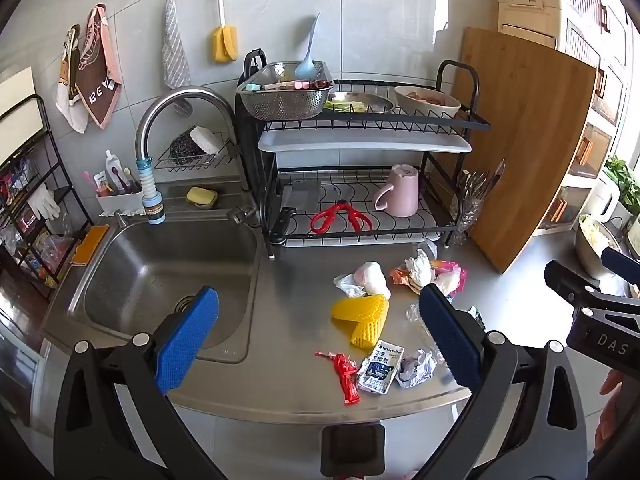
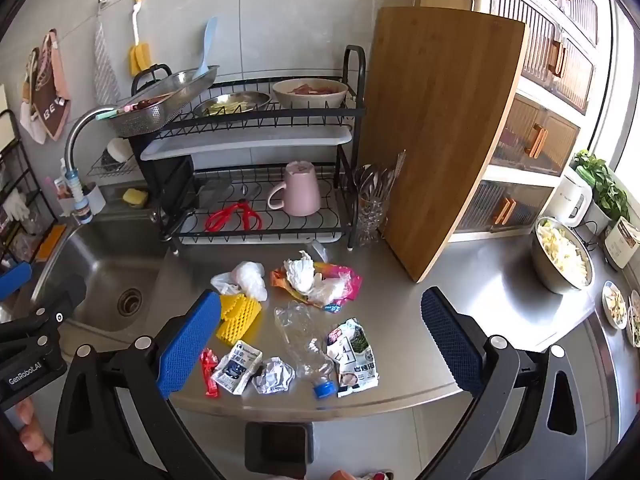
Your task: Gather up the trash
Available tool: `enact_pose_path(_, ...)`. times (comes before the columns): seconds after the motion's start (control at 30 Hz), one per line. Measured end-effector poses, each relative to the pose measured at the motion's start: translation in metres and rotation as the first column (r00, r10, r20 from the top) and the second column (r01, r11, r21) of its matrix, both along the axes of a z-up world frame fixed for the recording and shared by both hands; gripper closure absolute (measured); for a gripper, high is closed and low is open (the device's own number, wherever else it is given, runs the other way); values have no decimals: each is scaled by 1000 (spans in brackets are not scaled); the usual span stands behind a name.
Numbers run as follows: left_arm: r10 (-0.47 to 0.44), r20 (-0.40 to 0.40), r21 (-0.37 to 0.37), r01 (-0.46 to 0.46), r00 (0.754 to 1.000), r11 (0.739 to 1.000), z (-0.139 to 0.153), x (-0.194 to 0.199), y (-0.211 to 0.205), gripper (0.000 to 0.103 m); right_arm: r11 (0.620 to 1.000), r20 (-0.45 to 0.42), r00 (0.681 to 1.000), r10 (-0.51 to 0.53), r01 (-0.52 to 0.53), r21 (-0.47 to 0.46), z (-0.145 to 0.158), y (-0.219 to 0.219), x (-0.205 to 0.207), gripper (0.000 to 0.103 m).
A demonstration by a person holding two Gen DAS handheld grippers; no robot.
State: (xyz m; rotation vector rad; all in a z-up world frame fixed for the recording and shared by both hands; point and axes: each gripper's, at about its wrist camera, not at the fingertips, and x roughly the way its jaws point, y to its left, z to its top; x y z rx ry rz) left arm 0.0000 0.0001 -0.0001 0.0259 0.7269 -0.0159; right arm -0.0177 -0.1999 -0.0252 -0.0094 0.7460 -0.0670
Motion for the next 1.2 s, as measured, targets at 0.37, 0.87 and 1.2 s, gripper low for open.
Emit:
enact_pose_path(0.37, -3, 7, 9, 2, 1000, 1000, 4, 0, -5, 8, 1000, 7, 1000, -3, 3, 7, -1, -1, 1, 3)
enact_pose_path(0.87, -4, 5, 11, 4, 1000, 1000, 6, 6, -4, 8, 1000, 4, 1000, -1, 1, 10, 1, 1, 5, 3)
enact_pose_path(1.2, 3, 10, 14, -3, 1000, 1000, 5, 6, -5, 8, 1000, 4, 1000, 0, 0, 15, -1, 0, 8, 3)
